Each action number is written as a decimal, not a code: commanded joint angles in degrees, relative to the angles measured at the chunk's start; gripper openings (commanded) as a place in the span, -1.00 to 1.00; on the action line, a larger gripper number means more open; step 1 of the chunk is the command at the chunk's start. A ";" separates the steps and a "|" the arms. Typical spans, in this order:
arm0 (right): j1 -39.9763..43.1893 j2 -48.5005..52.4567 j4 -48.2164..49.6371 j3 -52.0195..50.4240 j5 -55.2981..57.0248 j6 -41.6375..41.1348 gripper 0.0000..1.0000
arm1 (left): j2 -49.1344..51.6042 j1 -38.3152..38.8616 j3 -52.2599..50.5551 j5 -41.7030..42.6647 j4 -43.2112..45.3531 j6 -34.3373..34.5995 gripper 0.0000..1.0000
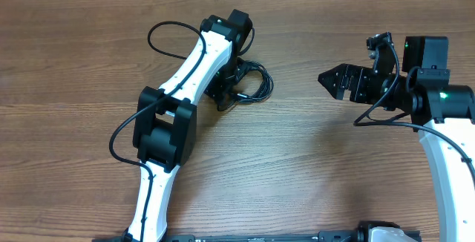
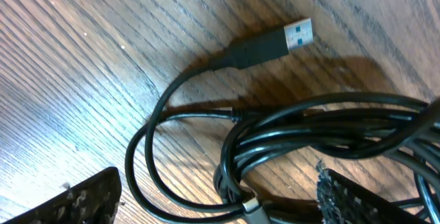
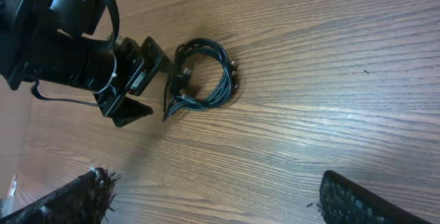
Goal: Untangle cables
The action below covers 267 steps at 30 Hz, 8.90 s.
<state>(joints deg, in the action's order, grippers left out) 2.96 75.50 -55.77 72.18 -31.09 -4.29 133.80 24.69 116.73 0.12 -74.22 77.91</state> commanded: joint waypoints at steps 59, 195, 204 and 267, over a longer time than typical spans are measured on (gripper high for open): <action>-14.80 1.14 35.98 0.79 -15.89 -14.80 0.77 | 0.57 -6.56 13.81 76.37 14.36 -80.89 -0.92; -31.89 43.80 47.04 4.66 32.09 -51.82 0.64 | -29.99 -14.60 13.66 3.93 -18.88 -72.35 1.00; -32.26 45.05 49.55 4.63 31.89 -51.82 0.63 | -29.99 -14.60 13.66 3.93 -18.91 -72.35 1.00; -32.37 27.32 -19.69 51.52 37.42 -10.38 -0.93 | -15.52 -14.47 13.44 55.80 -18.08 -114.07 1.00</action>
<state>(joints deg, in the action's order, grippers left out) -31.14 103.79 -75.07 119.94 4.99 -15.64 113.89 10.13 130.52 44.66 -90.08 -23.14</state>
